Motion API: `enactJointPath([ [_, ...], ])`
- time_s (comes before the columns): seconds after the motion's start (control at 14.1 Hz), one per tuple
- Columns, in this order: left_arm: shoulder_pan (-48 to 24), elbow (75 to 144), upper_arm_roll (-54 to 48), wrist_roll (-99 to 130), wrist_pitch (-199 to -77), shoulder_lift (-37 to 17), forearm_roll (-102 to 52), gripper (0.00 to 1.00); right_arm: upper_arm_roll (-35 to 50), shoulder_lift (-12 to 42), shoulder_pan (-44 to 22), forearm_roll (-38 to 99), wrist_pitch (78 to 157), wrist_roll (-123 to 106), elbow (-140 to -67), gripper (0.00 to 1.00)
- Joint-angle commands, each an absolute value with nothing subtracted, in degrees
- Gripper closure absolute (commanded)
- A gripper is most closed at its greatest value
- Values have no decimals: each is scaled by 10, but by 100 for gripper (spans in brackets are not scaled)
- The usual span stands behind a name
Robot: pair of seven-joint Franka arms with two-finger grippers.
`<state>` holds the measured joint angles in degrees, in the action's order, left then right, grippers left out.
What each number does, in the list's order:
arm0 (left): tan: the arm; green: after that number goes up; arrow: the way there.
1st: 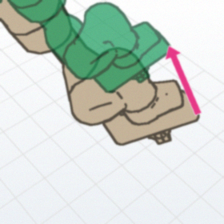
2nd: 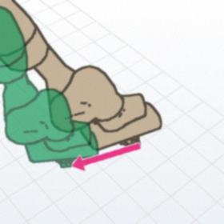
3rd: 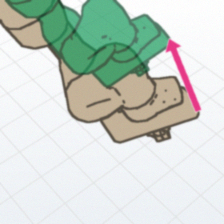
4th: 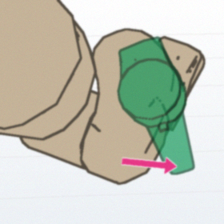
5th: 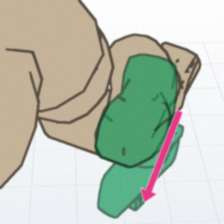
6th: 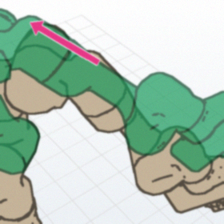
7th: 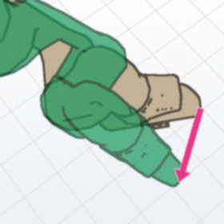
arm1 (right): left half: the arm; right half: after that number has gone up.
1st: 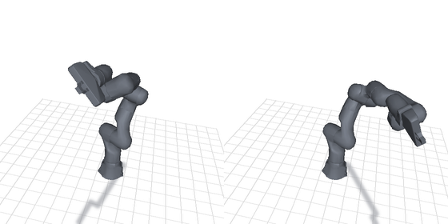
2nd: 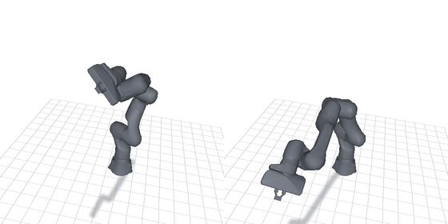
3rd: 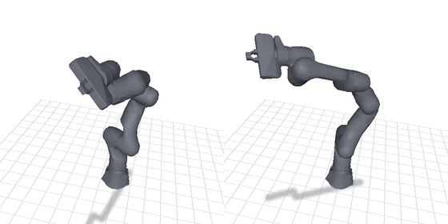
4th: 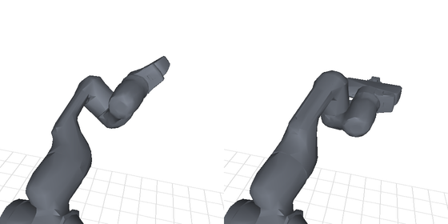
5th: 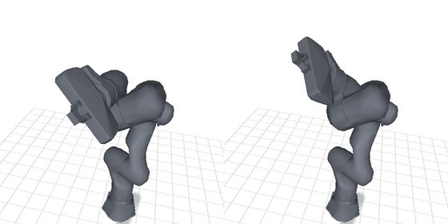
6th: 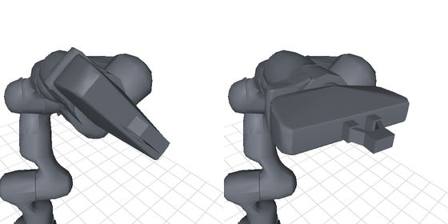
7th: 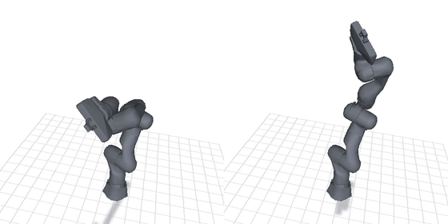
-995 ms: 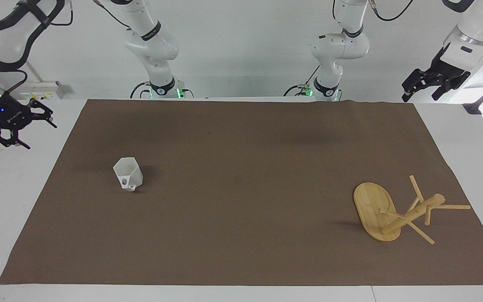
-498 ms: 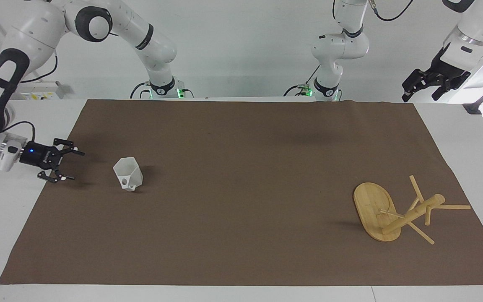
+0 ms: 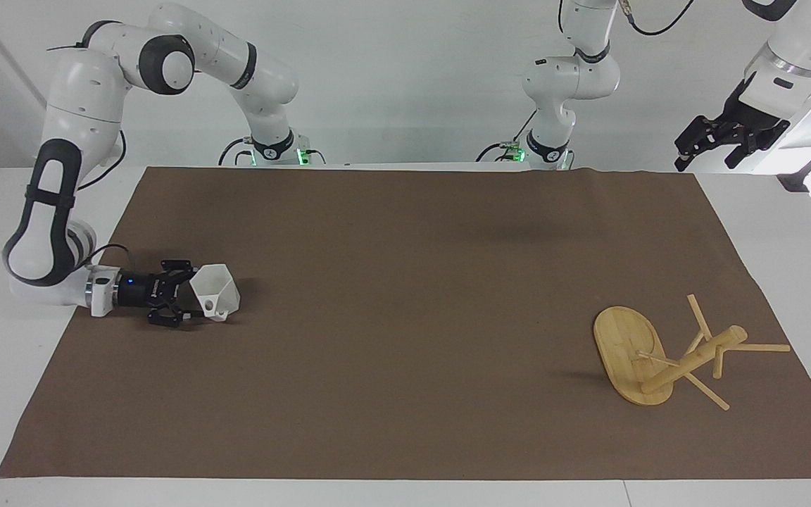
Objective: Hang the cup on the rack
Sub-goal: 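Reach the right gripper to the white mug and grasp it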
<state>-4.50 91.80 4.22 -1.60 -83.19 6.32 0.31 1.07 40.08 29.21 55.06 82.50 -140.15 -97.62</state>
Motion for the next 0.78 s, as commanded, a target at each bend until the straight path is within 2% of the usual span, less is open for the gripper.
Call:
enactJointPath([
  [0.0, -40, 925, 39, -21, -825, 74, 2, 0, 11, 374, 302, 569, 832, -1424, -1020, 0],
  [0.71, -40, 925, 39, -21, -825, 74, 2, 0, 25, 374, 294, 579, 825, -1441, -1022, 0],
])
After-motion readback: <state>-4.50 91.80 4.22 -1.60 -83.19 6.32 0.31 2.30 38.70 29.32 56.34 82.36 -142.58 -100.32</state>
